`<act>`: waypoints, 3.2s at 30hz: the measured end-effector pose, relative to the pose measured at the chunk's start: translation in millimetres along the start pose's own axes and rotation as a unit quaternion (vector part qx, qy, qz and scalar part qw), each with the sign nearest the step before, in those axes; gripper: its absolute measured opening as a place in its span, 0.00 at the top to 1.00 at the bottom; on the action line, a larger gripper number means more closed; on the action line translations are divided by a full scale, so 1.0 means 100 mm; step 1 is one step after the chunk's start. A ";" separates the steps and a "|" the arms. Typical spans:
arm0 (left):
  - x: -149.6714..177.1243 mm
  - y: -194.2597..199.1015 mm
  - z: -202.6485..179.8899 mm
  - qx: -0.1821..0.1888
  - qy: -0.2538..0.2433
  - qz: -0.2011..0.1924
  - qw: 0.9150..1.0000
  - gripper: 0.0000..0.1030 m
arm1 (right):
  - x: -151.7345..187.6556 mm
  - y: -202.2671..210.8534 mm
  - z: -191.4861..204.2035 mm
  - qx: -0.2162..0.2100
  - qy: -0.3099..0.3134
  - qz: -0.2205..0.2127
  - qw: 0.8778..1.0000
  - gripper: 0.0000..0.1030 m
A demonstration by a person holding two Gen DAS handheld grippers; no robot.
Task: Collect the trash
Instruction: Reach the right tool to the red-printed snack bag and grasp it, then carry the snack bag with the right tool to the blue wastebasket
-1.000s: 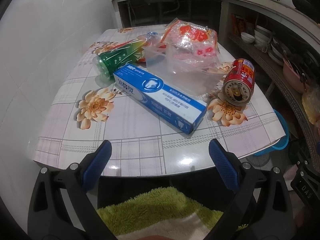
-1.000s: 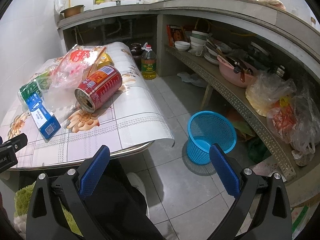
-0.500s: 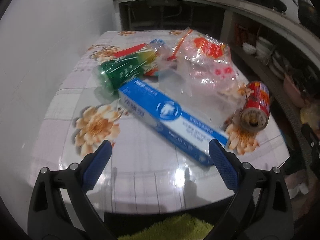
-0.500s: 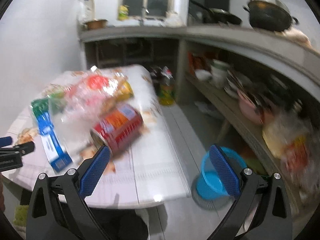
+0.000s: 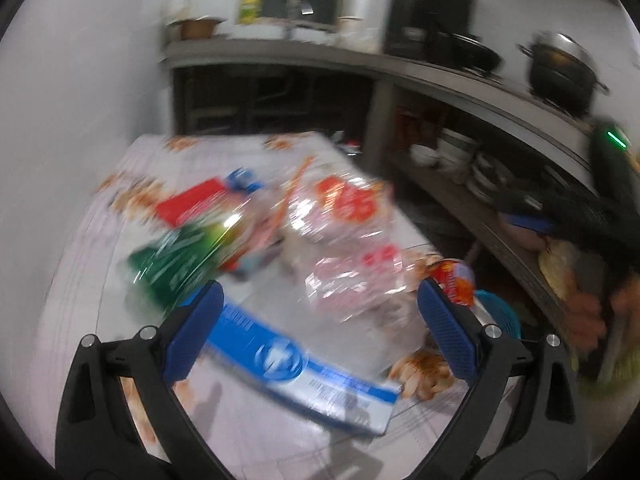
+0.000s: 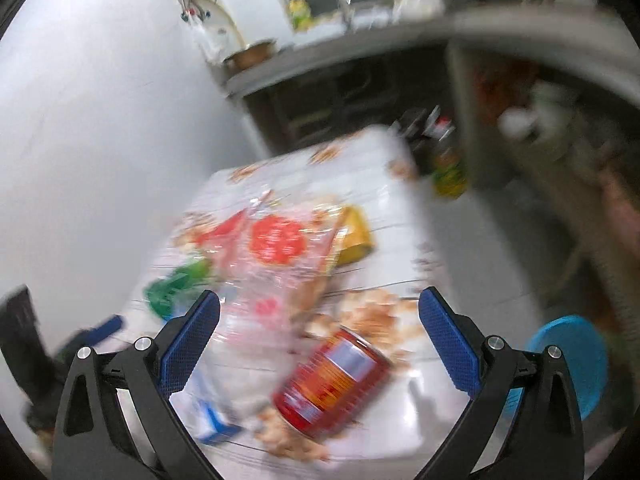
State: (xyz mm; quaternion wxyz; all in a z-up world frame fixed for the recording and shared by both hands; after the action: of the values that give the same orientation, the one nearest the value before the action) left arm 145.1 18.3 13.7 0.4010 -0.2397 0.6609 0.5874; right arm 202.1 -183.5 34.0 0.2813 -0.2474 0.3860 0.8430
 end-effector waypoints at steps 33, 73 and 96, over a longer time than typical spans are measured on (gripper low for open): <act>-0.03 -1.16 -0.79 -0.001 -0.165 0.144 0.976 0.87 | -0.36 -1.54 -1.02 -0.159 -0.258 0.141 0.942 0.50; -0.80 -0.09 -0.89 0.025 -0.100 -0.016 0.995 1.00 | -0.55 1.24 -0.54 -0.109 -0.089 -0.144 0.980 0.95; 0.17 -1.45 -0.50 -0.182 -0.253 0.215 0.926 0.70 | 0.50 1.71 -1.54 -0.029 -0.200 -0.180 0.963 0.95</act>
State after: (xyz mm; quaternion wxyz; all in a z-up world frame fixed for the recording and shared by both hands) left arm 237.3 -55.3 -85.3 0.3689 -0.0038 0.4549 0.8105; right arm 83.5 -383.9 0.1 0.4928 -0.1478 0.2460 0.8214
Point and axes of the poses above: each gripper's, at about its wrist camera, not at the fingertips, and y roughly against the way its jaws point, z to its left, x to its underside, the point moved 5 cm from there along -y, roughly the way its jaws point, and after that the axes turned 12 degrees about -x, right-handed, at the moved point
